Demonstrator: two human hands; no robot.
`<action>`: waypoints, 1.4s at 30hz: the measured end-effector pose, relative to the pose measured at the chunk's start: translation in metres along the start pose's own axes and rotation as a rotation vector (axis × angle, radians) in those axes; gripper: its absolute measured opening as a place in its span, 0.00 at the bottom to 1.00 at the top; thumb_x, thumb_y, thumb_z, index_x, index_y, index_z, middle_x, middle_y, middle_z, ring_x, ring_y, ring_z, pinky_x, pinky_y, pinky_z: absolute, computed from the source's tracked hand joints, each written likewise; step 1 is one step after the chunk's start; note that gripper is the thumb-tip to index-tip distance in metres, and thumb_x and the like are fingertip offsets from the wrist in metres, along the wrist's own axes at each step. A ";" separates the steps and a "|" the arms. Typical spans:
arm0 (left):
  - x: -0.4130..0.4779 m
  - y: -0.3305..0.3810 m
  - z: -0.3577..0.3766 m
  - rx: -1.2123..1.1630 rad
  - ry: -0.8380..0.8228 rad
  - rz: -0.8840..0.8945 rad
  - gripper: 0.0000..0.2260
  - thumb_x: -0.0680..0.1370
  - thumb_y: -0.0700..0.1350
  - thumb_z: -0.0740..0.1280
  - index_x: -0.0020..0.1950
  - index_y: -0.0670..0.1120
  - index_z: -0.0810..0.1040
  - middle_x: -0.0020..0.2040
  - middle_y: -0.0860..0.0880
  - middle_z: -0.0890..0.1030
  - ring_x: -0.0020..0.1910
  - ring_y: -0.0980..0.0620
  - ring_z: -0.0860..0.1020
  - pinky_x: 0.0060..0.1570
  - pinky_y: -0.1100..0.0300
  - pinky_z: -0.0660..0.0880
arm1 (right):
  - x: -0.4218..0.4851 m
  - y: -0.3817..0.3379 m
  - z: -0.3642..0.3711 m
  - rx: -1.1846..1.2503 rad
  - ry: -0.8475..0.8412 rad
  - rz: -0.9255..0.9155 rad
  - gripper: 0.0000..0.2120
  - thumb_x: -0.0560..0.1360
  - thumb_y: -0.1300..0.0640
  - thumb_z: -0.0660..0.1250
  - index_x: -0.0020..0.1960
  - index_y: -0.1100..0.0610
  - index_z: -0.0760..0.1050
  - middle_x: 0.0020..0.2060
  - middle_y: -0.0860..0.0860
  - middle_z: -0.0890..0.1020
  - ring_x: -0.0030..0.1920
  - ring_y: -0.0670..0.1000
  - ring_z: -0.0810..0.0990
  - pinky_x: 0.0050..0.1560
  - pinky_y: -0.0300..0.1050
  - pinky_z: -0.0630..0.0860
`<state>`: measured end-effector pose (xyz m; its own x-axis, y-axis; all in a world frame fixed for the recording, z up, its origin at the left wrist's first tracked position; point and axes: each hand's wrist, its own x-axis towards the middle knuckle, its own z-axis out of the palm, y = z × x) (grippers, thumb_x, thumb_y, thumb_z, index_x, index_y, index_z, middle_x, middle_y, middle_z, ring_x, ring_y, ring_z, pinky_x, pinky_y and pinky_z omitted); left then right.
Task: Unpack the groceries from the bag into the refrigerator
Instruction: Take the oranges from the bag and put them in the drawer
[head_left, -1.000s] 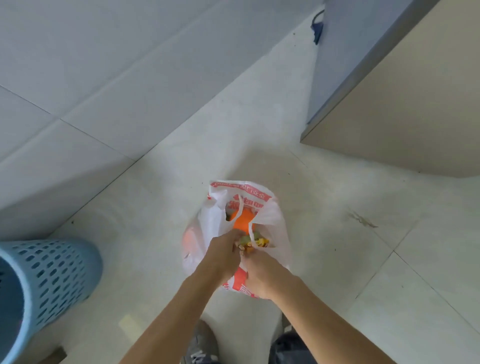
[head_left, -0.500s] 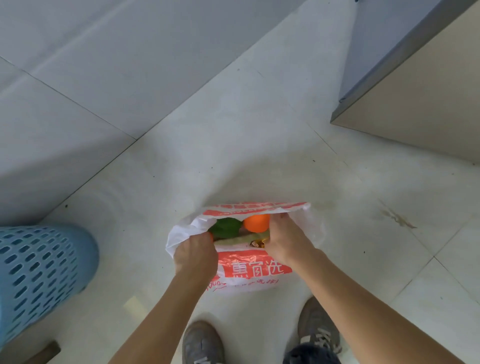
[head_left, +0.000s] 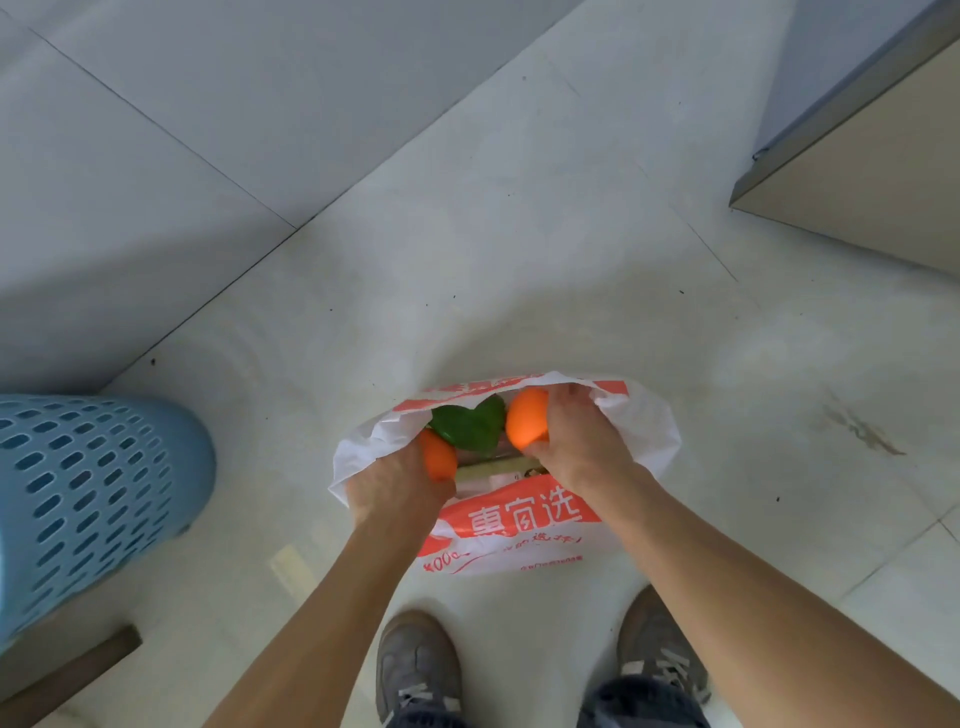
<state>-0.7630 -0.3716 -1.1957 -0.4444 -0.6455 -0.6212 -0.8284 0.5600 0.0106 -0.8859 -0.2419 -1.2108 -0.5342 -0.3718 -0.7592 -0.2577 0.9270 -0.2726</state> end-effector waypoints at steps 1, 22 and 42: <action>-0.005 -0.002 0.000 -0.031 -0.001 -0.009 0.20 0.74 0.50 0.68 0.64 0.54 0.69 0.53 0.50 0.76 0.51 0.49 0.78 0.46 0.57 0.78 | -0.006 0.000 -0.003 0.001 0.000 0.006 0.33 0.75 0.51 0.71 0.73 0.58 0.59 0.69 0.57 0.69 0.63 0.59 0.77 0.59 0.52 0.75; -0.238 0.021 -0.281 -0.339 -0.137 0.204 0.36 0.65 0.63 0.75 0.66 0.50 0.67 0.58 0.51 0.75 0.50 0.50 0.73 0.46 0.57 0.70 | -0.321 -0.052 -0.237 0.378 0.208 0.013 0.37 0.62 0.51 0.79 0.63 0.52 0.63 0.55 0.51 0.78 0.50 0.54 0.78 0.50 0.48 0.76; -0.508 0.147 -0.658 -0.838 0.081 0.670 0.28 0.67 0.62 0.75 0.61 0.53 0.71 0.55 0.48 0.76 0.44 0.42 0.81 0.25 0.69 0.72 | -0.681 -0.070 -0.559 0.704 0.711 -0.216 0.35 0.62 0.49 0.82 0.62 0.49 0.66 0.53 0.46 0.76 0.50 0.49 0.79 0.46 0.43 0.77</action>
<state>-0.8836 -0.3026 -0.3627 -0.8903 -0.3892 -0.2362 -0.3644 0.2982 0.8822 -0.9542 -0.0815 -0.3442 -0.9453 -0.2658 -0.1891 0.0039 0.5703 -0.8214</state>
